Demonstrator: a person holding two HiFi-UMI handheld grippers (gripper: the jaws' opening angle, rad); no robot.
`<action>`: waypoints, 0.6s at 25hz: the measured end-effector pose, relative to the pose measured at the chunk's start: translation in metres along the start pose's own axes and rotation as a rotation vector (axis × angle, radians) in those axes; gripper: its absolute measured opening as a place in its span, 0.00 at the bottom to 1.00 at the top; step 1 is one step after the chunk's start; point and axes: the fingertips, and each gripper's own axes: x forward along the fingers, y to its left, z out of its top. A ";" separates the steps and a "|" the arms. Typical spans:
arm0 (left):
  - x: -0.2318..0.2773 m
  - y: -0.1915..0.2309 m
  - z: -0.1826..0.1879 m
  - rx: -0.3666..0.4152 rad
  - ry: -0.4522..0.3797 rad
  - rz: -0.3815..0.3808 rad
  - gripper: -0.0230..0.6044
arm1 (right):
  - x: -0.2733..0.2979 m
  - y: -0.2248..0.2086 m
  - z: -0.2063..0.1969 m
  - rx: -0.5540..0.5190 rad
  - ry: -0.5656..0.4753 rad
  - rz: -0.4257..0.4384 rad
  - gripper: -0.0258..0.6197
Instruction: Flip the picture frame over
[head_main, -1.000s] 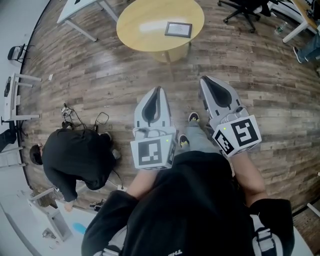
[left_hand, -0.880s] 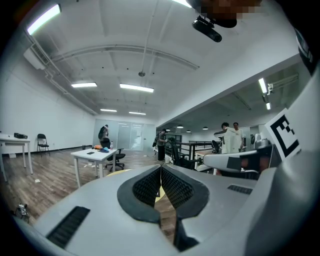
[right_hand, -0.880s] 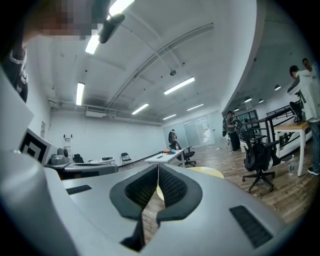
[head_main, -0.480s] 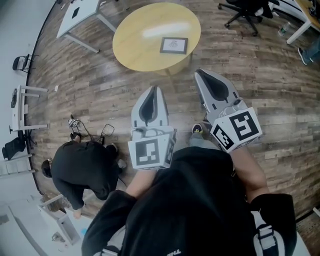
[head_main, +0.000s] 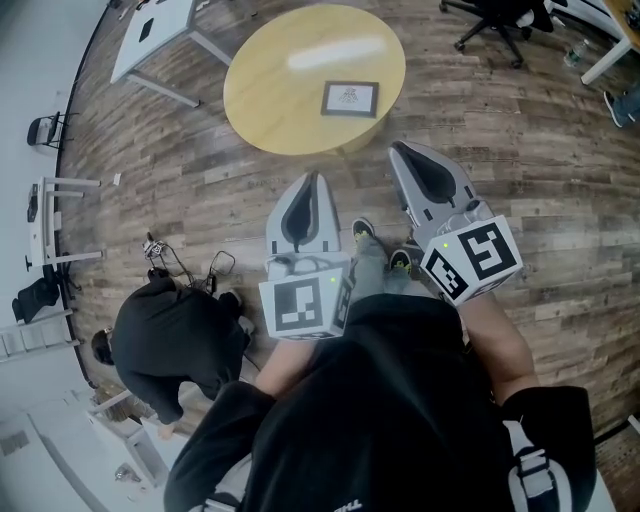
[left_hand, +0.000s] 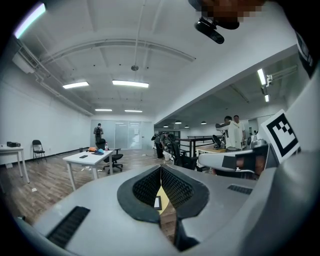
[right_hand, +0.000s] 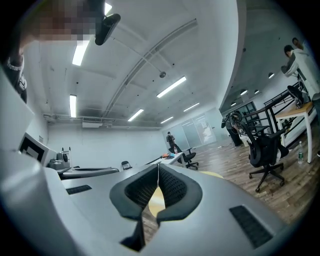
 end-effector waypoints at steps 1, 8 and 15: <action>0.006 0.003 0.000 -0.005 -0.001 -0.006 0.07 | 0.008 -0.002 -0.001 0.001 0.003 0.000 0.07; 0.055 0.056 0.002 -0.021 0.006 0.011 0.07 | 0.077 -0.014 -0.005 -0.021 0.034 -0.004 0.07; 0.109 0.116 0.010 -0.067 -0.027 0.018 0.07 | 0.157 -0.023 0.009 -0.041 0.027 0.005 0.07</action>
